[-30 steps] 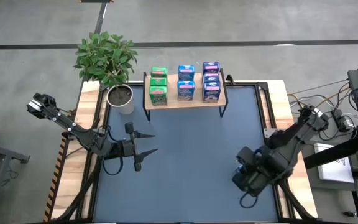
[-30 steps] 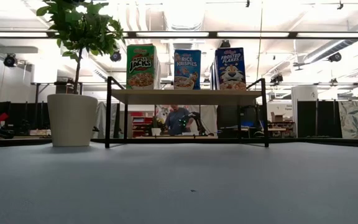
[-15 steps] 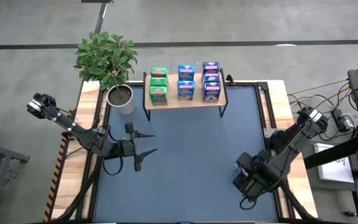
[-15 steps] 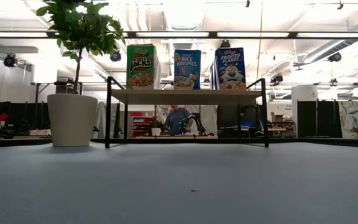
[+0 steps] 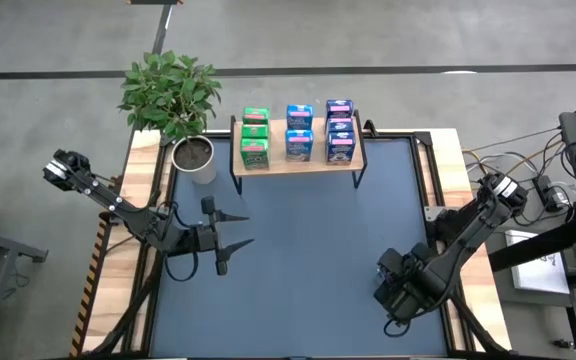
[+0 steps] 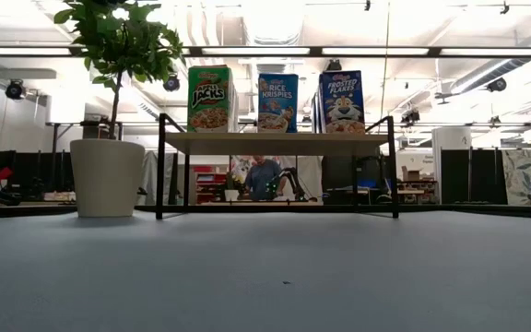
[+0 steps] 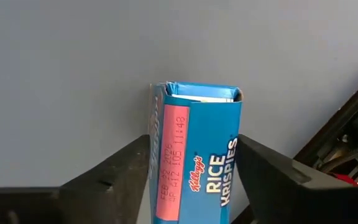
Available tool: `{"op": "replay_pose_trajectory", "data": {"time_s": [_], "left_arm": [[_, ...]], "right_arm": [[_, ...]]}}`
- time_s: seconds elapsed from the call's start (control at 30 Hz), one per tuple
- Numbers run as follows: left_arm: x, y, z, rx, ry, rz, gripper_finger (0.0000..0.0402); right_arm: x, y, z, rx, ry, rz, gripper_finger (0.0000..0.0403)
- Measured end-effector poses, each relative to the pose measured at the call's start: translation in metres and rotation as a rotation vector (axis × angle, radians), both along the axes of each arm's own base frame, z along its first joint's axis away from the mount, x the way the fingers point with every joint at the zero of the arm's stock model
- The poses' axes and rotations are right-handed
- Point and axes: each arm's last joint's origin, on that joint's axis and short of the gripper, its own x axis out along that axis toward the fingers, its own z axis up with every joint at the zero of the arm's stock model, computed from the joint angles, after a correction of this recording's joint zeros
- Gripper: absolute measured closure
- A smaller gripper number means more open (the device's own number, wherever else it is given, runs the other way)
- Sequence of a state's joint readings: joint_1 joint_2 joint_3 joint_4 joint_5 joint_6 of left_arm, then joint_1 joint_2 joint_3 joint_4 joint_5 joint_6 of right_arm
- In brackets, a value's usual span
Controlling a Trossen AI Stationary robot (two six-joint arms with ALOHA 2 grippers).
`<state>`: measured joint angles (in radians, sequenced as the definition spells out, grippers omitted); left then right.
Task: Stack cereal on shelf
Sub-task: Put the light blue cereal box on the shelf
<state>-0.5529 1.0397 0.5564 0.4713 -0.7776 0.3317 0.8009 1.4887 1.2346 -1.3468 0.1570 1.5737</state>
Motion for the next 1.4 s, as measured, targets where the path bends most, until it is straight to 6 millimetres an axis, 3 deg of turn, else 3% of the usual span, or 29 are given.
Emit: {"op": "replay_pose_trajectory", "data": {"time_s": [0.37, 0.63, 0.9, 1.13, 1.4], "left_arm": [[0.0, 0.0, 0.0, 0.003, 0.001, 0.0, 0.0171], [0.0, 0.0, 0.0, 0.003, 0.002, 0.0, 0.0171], [0.0, 0.0, 0.0, 0.009, 0.003, 0.001, 0.0171], [0.001, 0.0, 0.0, 0.022, 0.006, 0.001, 0.0171], [0.008, -0.002, -0.009, 0.014, 0.035, 0.011, 0.0171]], "right_arm": [[0.0, 0.0, 0.0, 0.001, -0.004, 0.002, 0.0254], [0.001, 0.0, 0.001, 0.001, -0.008, 0.023, 0.0276], [0.013, -0.006, 0.025, -0.005, -0.097, 0.056, 0.0286], [0.049, -0.038, 0.052, 0.001, -0.16, 0.151, 0.0289], [0.103, -0.111, 0.097, -0.052, -0.34, 0.383, 0.029]]}}
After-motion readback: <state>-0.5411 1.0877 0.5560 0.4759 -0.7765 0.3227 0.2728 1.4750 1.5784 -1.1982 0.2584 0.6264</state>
